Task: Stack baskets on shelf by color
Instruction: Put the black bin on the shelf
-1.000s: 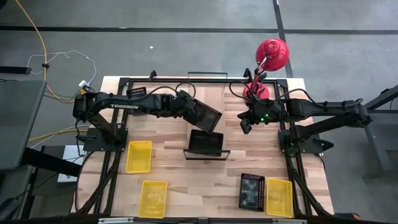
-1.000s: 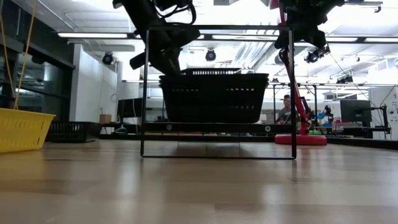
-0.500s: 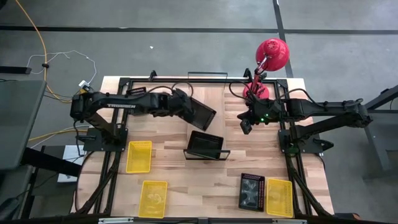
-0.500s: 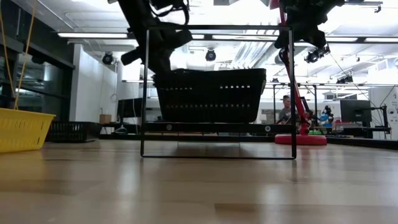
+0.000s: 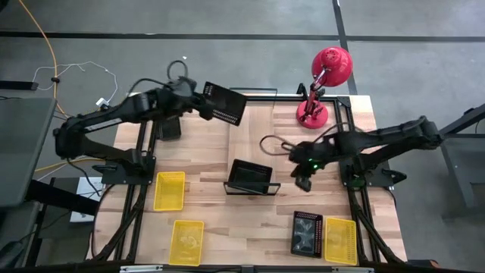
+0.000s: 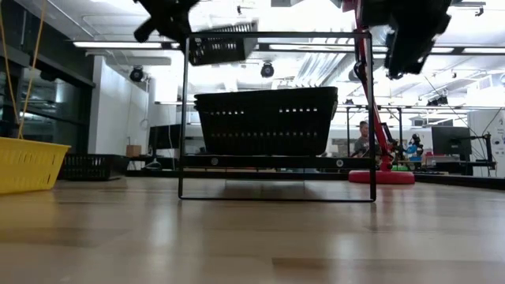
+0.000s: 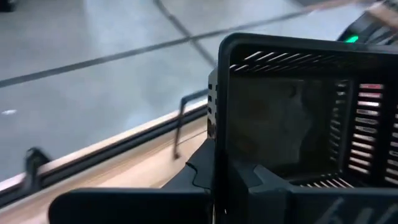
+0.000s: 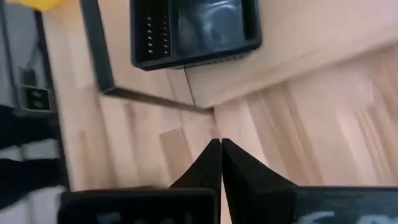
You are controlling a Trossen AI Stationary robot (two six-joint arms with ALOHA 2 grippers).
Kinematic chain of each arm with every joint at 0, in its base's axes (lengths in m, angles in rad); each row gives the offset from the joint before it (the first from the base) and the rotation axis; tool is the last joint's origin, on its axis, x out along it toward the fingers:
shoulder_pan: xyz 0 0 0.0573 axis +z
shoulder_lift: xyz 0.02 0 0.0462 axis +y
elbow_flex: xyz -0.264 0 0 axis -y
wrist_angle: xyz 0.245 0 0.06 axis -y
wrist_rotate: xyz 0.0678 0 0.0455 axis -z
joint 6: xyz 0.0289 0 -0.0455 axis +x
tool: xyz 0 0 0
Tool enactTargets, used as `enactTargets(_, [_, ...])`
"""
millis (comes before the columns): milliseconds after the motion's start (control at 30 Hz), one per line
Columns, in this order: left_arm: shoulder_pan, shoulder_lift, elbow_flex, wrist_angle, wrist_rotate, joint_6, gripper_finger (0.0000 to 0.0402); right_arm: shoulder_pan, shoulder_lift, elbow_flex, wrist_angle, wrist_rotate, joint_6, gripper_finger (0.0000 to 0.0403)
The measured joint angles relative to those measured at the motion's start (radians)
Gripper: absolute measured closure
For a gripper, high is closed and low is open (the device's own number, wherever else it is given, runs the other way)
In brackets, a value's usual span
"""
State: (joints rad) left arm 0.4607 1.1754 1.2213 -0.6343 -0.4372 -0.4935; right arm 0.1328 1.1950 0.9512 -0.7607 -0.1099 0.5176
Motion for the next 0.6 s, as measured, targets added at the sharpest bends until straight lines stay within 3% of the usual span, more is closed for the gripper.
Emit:
enactTargets(200, [0.006,-0.083,0.0,0.08,0.078,-0.002,0.0401,-0.08,0.139,0.0,0.098,-0.151,-0.185,0.0403])
enactTargets(300, [0.006,-0.105,0.0,0.083,0.091,-0.007,0.0401,-0.164,0.123,-0.066,0.148,-0.216,-0.195,0.0403])
enactTargets(433, [0.004,-0.129,0.0,0.056,0.094,-0.041,0.0401,-0.213,-0.02,-0.289,0.401,-0.327,-0.044,0.0403])
enactTargets(600, [0.004,-0.155,0.0,0.059,0.105,-0.057,0.0401,-0.208,-0.144,-0.538,0.884,-0.263,0.255,0.0403])
